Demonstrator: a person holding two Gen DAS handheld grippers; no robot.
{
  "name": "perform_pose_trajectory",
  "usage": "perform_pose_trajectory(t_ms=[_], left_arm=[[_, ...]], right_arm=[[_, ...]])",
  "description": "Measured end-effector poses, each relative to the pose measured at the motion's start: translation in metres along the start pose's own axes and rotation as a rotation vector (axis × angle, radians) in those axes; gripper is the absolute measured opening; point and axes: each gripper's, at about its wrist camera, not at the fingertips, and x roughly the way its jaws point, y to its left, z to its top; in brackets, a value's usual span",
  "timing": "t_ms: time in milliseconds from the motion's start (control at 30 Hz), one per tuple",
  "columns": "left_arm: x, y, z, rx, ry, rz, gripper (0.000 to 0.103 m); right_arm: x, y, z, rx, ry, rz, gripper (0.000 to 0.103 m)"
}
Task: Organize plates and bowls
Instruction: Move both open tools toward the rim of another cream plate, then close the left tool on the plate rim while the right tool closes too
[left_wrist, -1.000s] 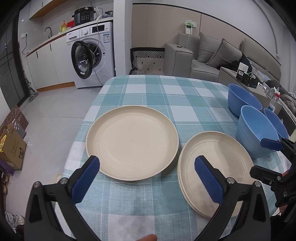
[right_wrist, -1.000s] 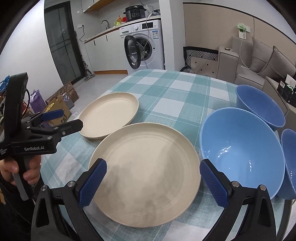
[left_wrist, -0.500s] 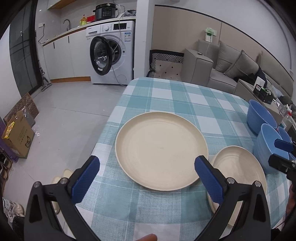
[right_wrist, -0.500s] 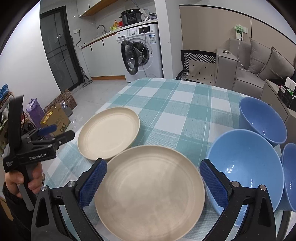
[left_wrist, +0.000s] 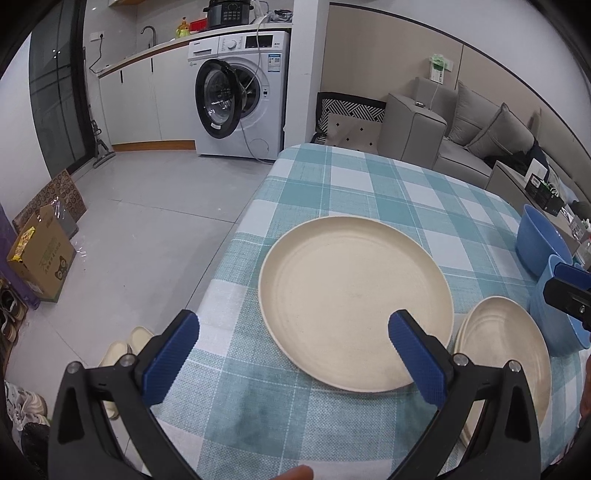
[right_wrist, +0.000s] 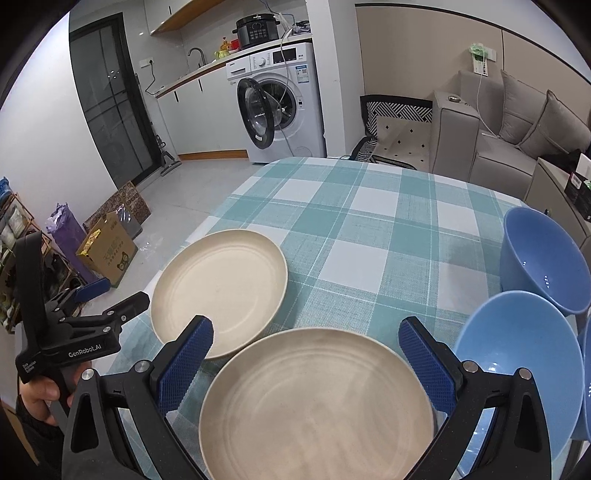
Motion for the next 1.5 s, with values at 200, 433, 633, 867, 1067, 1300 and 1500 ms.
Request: perform_pose_trajectory(t_ms=[200, 433, 633, 867, 1067, 1300, 1500], left_arm=[[0.009, 0.009, -0.001, -0.030, -0.006, -0.006, 0.103], [0.020, 0.012, -0.006, -0.036, -0.007, -0.008, 0.103], [0.032, 0.015, -0.009, -0.055, 0.025, -0.020, 0.102], [0.040, 0.023, -0.011, -0.091, 0.055, -0.034, 0.091], [0.043, 0.025, -0.014, -0.095, 0.067, -0.062, 0.084], [0.046, 0.026, -0.015, -0.106, 0.079, -0.072, 0.078], [0.049, 0.030, -0.016, -0.128, 0.091, -0.077, 0.060]], right_arm=[[0.017, 0.005, 0.010, 0.006, 0.018, 0.010, 0.102], [0.036, 0.010, 0.015, 0.001, 0.039, 0.024, 0.102], [0.057, 0.010, 0.015, 0.012, 0.066, 0.026, 0.102], [0.078, 0.016, 0.017, -0.004, 0.099, 0.040, 0.102], [0.097, 0.018, 0.017, -0.002, 0.139, 0.045, 0.091], [0.117, 0.018, 0.014, 0.006, 0.193, 0.062, 0.074], [0.127, 0.020, 0.011, 0.000, 0.211, 0.066, 0.062]])
